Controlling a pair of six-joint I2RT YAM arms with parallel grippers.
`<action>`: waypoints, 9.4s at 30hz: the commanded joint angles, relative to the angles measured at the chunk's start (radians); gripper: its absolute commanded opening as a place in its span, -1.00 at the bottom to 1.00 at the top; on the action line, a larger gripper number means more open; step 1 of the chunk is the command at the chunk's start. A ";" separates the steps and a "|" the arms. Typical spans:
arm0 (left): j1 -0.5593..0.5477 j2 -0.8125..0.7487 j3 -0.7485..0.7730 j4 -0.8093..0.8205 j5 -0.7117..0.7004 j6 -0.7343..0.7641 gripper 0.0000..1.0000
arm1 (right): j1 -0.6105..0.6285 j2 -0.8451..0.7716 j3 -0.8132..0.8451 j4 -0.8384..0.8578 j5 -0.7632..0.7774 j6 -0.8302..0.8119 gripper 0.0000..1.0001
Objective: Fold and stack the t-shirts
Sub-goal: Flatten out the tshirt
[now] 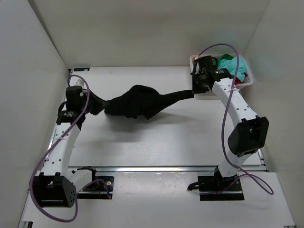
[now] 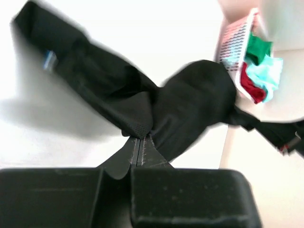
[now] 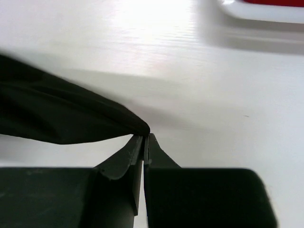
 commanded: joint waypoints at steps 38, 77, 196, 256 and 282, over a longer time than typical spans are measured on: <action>-0.042 -0.020 0.431 -0.457 -0.415 0.271 -1.00 | -0.223 0.055 0.377 -0.041 0.346 -0.026 -1.00; -0.051 0.030 0.472 -0.491 -0.497 0.231 -1.00 | -0.309 0.134 0.522 0.017 -0.063 -0.005 -0.96; 0.216 -0.121 -0.429 0.461 0.212 -0.450 -0.96 | -0.182 -0.174 -0.338 0.265 -0.390 0.123 -1.00; -0.367 -0.246 -0.440 -0.402 -0.312 -0.014 0.05 | -0.084 -0.394 -0.886 0.211 0.073 0.127 -0.02; -0.391 -0.063 -0.354 -0.304 -0.322 0.042 -1.00 | 0.032 -0.331 -0.936 0.047 0.033 0.339 0.06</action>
